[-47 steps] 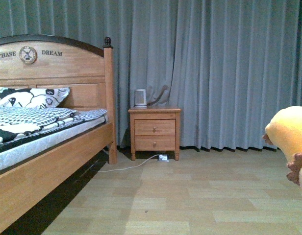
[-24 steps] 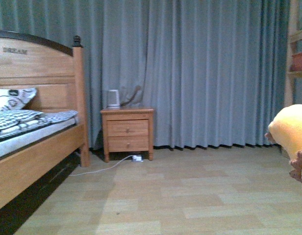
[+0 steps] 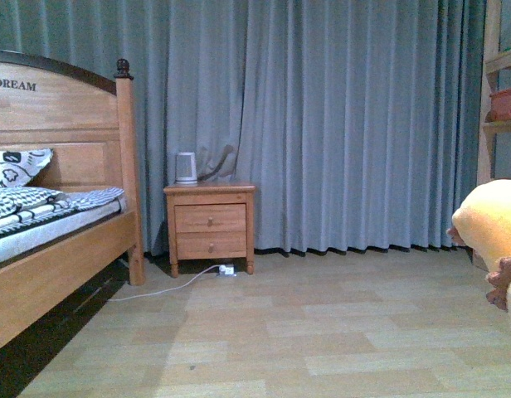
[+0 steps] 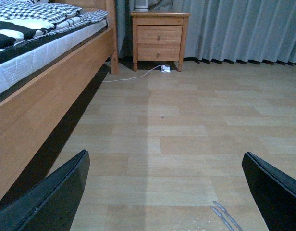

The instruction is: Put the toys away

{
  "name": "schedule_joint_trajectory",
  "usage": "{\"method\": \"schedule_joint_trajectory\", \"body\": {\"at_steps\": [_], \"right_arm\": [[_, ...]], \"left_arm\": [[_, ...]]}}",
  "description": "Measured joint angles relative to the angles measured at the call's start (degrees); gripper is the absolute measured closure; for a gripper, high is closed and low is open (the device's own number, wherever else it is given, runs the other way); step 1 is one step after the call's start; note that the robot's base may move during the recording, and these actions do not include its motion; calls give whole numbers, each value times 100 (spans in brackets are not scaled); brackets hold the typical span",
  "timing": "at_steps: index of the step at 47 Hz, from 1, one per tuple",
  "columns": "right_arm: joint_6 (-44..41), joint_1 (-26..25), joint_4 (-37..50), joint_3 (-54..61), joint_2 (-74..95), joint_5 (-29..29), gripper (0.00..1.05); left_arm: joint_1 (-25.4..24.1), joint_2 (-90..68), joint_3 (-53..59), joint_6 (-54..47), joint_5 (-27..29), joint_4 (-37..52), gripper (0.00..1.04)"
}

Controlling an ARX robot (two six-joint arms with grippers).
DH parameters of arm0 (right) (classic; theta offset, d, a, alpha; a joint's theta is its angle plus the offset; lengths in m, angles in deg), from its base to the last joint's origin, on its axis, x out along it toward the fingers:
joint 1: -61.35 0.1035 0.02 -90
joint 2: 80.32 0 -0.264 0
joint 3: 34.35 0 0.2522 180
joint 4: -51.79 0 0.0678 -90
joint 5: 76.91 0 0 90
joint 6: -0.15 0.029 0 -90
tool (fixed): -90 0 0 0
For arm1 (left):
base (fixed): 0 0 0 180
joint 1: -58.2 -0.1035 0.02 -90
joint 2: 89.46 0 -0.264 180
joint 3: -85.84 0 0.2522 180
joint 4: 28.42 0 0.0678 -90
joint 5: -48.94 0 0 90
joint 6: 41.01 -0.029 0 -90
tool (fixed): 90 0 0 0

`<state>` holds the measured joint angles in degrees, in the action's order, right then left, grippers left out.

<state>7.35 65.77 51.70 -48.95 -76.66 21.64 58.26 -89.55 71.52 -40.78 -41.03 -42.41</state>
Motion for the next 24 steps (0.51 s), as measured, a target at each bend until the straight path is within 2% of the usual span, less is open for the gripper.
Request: {"method": "schedule_joint_trajectory", "body": {"at_steps": [24], "right_arm": [[0, 0, 0, 0, -2, -2, 95]], "left_arm": [[0, 0, 0, 0, -2, 0, 6]]}}
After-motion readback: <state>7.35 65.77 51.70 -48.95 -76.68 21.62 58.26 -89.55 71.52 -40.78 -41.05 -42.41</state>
